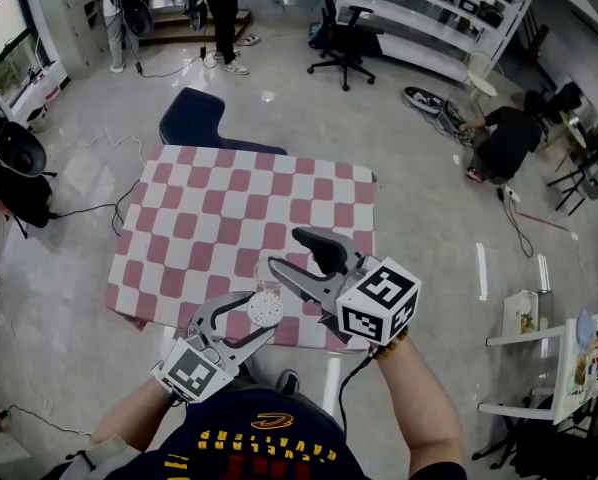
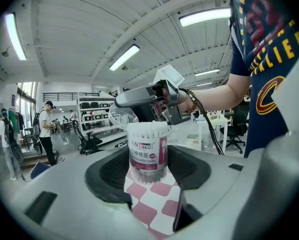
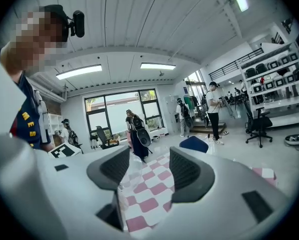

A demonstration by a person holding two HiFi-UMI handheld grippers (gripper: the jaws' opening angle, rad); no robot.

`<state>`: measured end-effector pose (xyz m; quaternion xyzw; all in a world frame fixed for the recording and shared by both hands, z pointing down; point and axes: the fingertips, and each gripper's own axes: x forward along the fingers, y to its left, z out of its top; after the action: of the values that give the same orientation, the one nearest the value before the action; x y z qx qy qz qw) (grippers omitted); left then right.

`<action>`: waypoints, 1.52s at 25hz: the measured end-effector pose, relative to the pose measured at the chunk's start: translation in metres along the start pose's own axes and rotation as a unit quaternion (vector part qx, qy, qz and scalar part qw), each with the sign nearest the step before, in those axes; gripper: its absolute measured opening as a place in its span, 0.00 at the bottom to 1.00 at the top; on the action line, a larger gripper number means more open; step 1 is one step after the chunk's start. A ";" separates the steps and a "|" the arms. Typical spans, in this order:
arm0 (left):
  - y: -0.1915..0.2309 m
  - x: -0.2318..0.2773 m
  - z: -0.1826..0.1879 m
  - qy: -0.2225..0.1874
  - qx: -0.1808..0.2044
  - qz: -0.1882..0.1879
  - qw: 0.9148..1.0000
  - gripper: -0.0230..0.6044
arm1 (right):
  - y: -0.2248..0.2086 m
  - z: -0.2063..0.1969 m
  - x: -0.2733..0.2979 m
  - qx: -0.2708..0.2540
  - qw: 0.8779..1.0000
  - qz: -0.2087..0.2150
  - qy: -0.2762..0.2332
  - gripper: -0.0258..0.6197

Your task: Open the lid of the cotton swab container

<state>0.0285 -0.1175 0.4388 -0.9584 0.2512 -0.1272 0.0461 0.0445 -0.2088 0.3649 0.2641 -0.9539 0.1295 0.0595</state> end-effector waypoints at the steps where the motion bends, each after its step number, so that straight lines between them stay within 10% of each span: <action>1: -0.001 0.000 0.000 -0.001 -0.001 -0.001 1.000 0.42 | -0.002 -0.002 0.000 0.004 1.000 -0.002 0.001 0.43; 33: 0.015 -0.015 -0.020 0.009 -0.054 0.030 0.998 0.42 | -0.011 -0.005 -0.029 0.042 0.994 -0.084 -0.051 0.43; 38: 0.024 -0.021 -0.024 0.012 -0.059 0.045 0.997 0.42 | 0.002 -0.010 -0.041 0.035 0.992 -0.109 -0.057 0.26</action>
<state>-0.0066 -0.1287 0.4540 -0.9458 0.3013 -0.1211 -0.0075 0.0790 -0.1836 0.3667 0.3749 -0.9163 0.1407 0.0097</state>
